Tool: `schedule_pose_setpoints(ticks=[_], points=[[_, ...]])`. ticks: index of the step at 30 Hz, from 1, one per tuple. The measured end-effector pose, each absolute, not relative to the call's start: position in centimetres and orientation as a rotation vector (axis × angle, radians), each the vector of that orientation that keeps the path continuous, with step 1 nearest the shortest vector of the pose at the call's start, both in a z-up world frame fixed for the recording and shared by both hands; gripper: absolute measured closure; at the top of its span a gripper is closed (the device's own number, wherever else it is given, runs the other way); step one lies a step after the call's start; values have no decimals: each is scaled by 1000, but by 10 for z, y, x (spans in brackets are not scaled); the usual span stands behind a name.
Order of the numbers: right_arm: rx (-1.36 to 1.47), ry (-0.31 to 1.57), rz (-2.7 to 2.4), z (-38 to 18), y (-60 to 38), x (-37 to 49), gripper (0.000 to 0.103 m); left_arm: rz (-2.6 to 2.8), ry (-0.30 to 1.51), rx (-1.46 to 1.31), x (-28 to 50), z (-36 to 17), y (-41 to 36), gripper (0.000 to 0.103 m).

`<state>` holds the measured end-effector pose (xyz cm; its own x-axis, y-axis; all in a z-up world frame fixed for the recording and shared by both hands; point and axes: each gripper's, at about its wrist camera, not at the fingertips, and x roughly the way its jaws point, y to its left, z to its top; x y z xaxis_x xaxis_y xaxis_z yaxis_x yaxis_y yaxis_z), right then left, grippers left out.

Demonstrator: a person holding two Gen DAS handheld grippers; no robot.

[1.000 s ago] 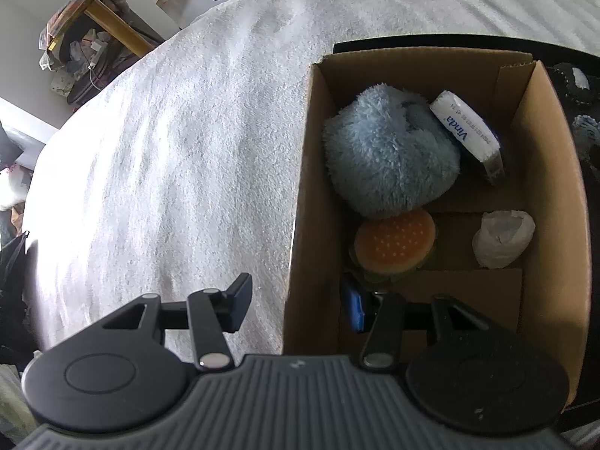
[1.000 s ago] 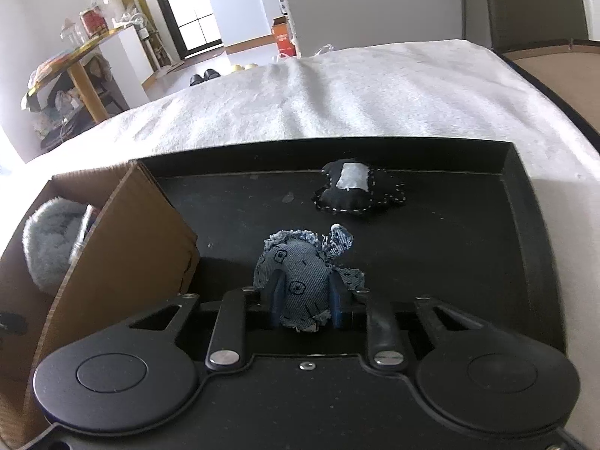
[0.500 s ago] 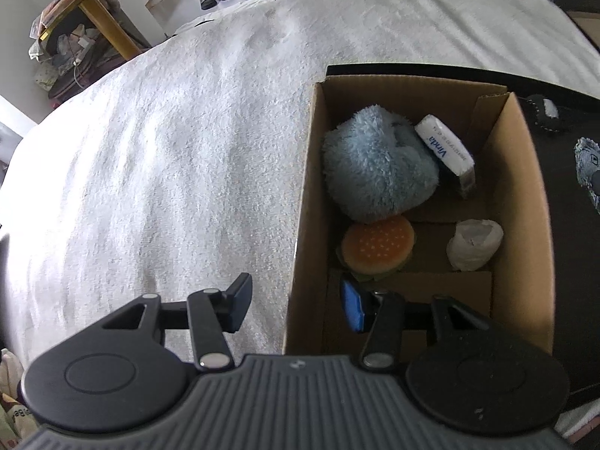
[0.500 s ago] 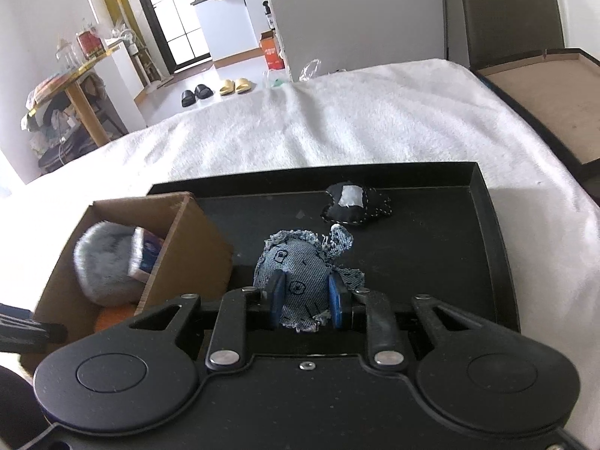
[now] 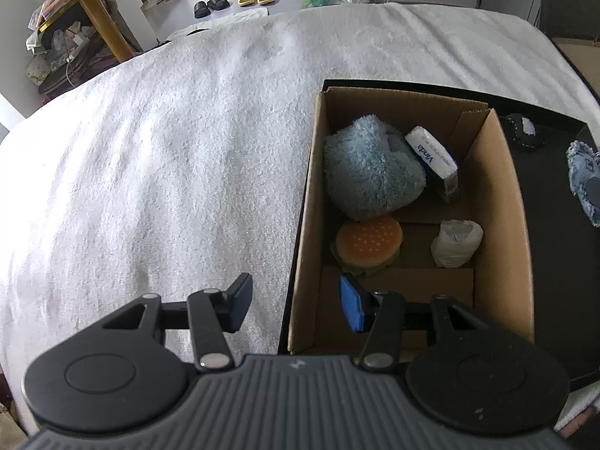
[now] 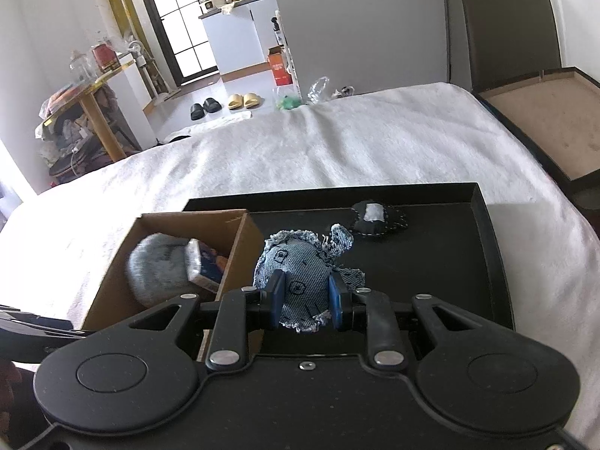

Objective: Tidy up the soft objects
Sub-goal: 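Carry the denim plush with the right gripper into the box and release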

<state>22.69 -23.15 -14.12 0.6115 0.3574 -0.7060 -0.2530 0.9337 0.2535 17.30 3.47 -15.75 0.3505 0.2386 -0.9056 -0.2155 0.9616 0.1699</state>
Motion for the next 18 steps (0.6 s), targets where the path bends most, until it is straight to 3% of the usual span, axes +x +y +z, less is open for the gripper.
schedule_pose_setpoints(ticks=[13, 18], points=[[103, 860, 445, -118, -203, 214, 78, 241, 1157, -58, 164, -160, 49, 57], [96, 869, 483, -112, -189, 211, 78, 216, 1155, -86, 162, -162, 53, 64]])
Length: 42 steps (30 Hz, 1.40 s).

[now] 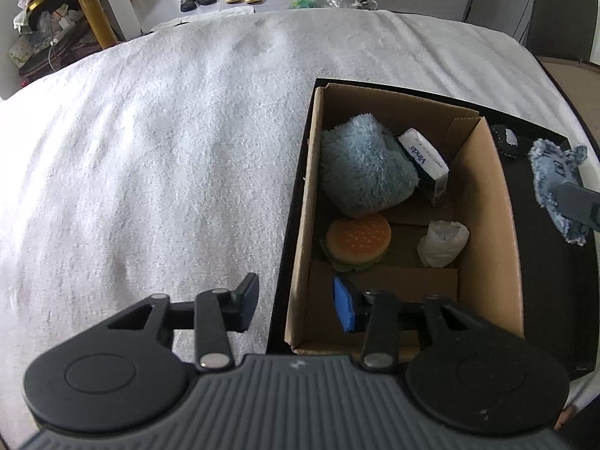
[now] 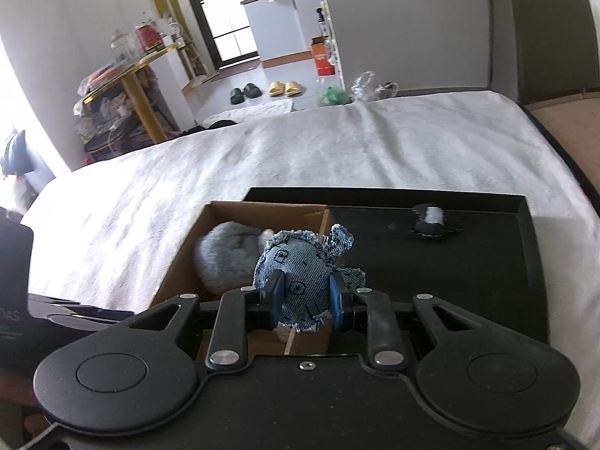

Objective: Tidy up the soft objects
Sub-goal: 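Carry the denim plush with the right gripper into the box and release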

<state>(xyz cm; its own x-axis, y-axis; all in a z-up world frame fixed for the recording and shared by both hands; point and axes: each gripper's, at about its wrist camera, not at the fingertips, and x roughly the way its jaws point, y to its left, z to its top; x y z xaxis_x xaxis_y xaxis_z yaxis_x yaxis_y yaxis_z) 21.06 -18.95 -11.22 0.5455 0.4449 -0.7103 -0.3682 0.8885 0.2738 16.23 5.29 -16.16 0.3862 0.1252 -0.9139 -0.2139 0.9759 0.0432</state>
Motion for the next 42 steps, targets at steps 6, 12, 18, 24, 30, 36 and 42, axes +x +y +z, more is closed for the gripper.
schedule_pose_setpoints(ticks=[6, 12, 18, 24, 30, 36, 42], points=[[92, 895, 530, -111, -173, 208, 77, 194, 1171, -113, 161, -167, 59, 75], [106, 946, 568, -113, -159, 208, 76, 165, 1206, -135, 158, -178, 66, 89], [94, 986, 599, -118, -143, 205, 76, 124, 1212, -161, 154, -183, 69, 93], [100, 1025, 613, -125, -132, 204, 76, 102, 1213, -186, 156, -184, 75, 93], [125, 1073, 627, -133, -125, 204, 75, 88, 1216, -206, 156, -185, 79, 93], [168, 1100, 648, -135, -116, 204, 70, 79, 1221, -212, 157, -185, 81, 93], [179, 1115, 606, -140, -119, 208, 43, 74, 1232, -209, 159, -185, 80, 92]])
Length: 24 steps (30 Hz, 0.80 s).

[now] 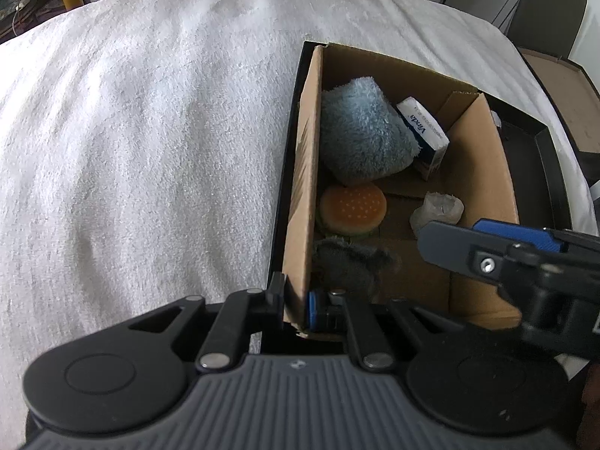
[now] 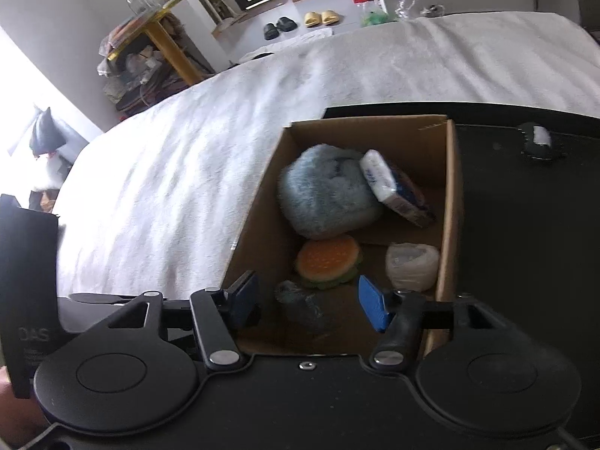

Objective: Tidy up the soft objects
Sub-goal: 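Carry the denim plush with the right gripper into the box and release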

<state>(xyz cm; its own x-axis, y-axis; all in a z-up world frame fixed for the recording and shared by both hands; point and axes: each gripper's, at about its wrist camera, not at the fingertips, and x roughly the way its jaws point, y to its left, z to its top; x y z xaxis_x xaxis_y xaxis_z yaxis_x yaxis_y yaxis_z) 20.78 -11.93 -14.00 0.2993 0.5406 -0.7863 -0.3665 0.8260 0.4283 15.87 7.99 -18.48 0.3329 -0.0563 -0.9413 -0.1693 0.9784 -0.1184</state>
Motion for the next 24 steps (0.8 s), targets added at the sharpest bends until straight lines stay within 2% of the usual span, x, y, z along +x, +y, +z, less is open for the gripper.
schedule_pose_setpoints(ticks=[18, 24], points=[[168, 938, 512, -120, -164, 223, 45, 122, 1260, -76, 175, -178, 62, 87], [167, 883, 465, -120, -179, 235, 46, 170, 1263, -15, 186, -177, 51, 74]])
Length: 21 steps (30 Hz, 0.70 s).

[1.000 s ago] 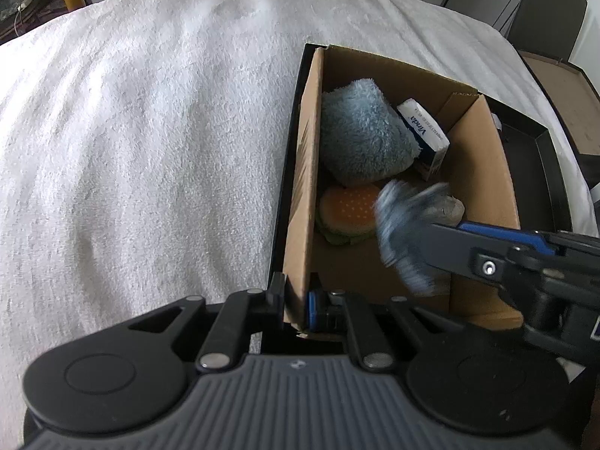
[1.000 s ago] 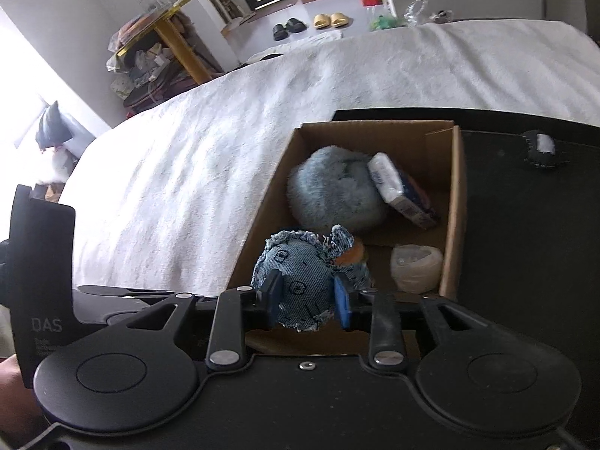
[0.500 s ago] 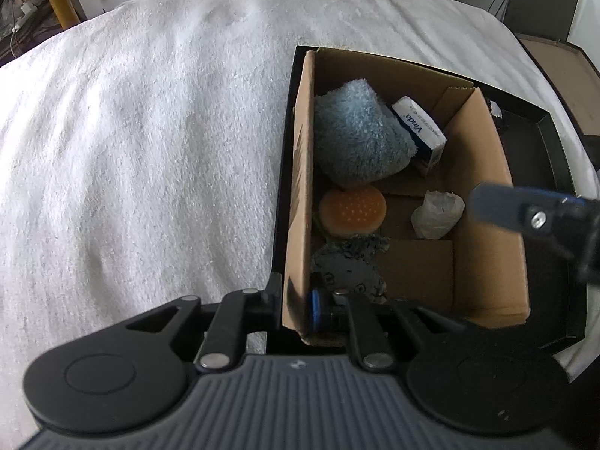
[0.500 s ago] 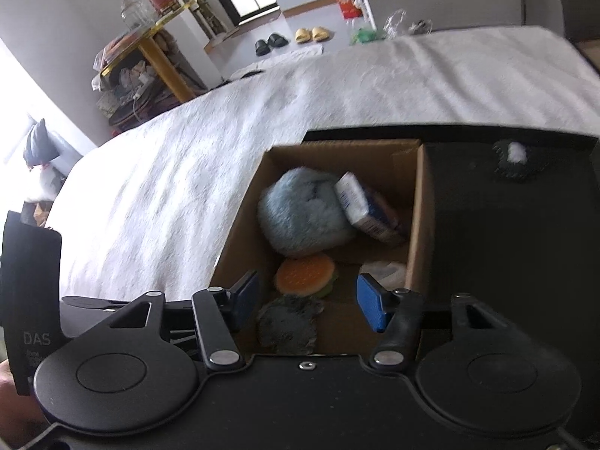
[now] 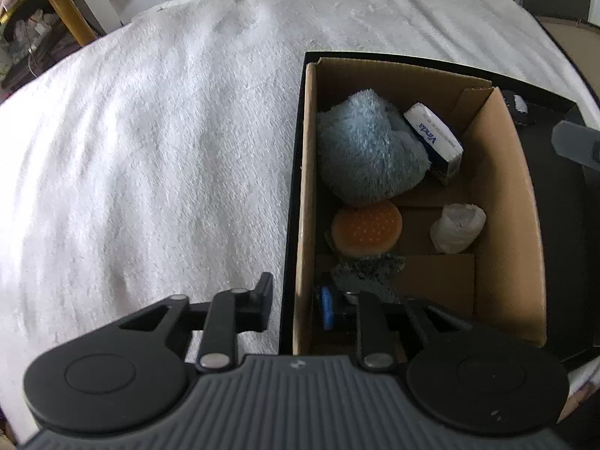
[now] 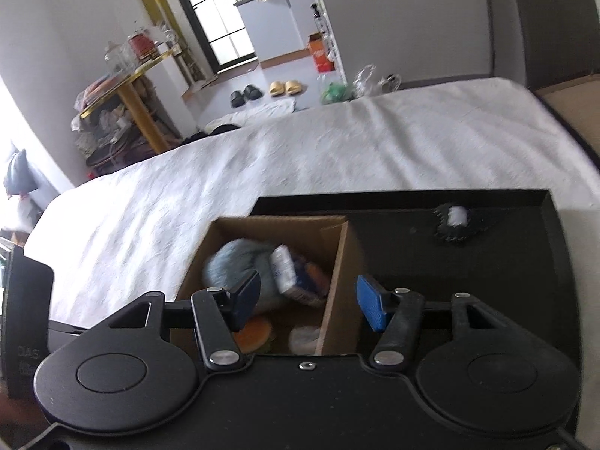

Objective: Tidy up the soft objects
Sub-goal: 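Carry the denim plush with the right gripper into the box and release, then move the right gripper to the black-and-white plush and grasp it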

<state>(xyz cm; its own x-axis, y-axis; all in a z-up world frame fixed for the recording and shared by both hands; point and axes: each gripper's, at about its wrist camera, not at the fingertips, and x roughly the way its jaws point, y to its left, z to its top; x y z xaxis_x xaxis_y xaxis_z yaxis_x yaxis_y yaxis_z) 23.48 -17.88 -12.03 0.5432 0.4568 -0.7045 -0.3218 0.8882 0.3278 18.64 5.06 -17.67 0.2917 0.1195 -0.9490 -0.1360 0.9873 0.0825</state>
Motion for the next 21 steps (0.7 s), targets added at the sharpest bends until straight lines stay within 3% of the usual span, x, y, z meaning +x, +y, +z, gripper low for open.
schedule_pose_setpoints(ticks=[5, 21], points=[[169, 879, 423, -130, -193, 248, 46, 205, 1267, 45, 195, -178, 38, 62], [168, 845, 355, -172, -229, 291, 43, 329, 1310, 168, 223, -191, 16, 60]])
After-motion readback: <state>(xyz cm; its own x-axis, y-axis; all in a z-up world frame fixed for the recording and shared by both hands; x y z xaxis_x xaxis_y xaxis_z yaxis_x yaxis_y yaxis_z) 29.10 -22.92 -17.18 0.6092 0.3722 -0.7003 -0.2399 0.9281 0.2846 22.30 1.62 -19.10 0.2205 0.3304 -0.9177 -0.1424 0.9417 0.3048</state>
